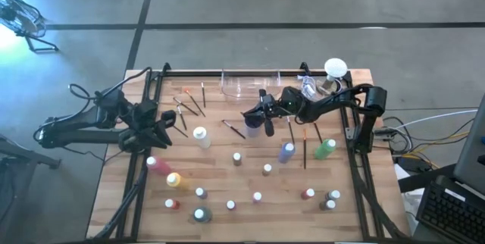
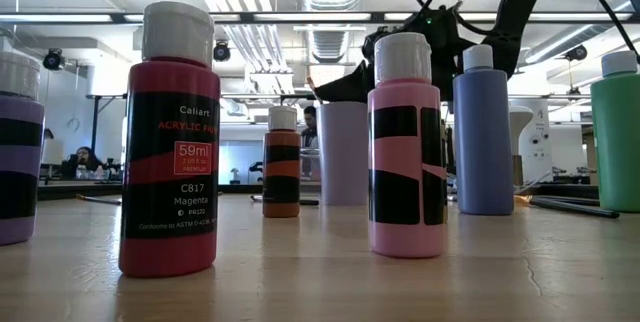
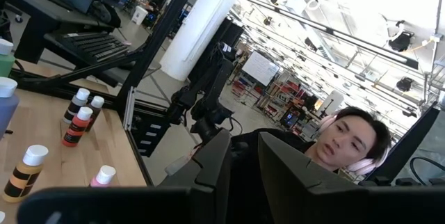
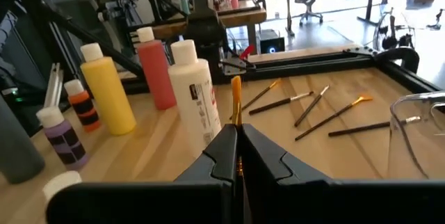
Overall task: Pick & Place Paint Supplies
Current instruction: Put the gold paint brush into the purple cup
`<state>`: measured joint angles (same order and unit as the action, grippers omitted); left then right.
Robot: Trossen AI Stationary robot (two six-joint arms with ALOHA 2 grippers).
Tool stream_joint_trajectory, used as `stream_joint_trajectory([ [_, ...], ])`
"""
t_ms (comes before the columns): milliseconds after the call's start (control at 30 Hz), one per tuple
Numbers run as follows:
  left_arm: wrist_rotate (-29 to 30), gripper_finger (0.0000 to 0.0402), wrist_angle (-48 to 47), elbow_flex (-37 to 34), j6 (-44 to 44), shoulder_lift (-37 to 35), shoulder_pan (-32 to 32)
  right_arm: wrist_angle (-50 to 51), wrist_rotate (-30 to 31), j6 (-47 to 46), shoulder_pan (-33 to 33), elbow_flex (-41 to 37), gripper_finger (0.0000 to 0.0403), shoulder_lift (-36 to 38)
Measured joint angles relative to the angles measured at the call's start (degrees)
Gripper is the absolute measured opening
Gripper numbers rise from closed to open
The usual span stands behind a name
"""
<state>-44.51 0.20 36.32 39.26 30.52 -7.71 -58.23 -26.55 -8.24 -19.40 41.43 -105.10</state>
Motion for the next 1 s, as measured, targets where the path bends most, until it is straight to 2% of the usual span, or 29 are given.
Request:
stream_joint_trajectory([
  [200,0.0,0.0081,0.0,0.0,0.0,0.0,0.0,0.8,0.0,-0.3,0.0,0.2,0.0021,0.0],
  [700,0.0,0.0081,0.0,0.0,0.0,0.0,0.0,1.1,-0.4,-2.1,0.0,0.7,0.0130,0.4],
  [1000,0.0,0.0081,0.0,0.0,0.0,0.0,0.0,1.1,-0.5,-2.6,0.0,2.2,0.0156,0.5],
])
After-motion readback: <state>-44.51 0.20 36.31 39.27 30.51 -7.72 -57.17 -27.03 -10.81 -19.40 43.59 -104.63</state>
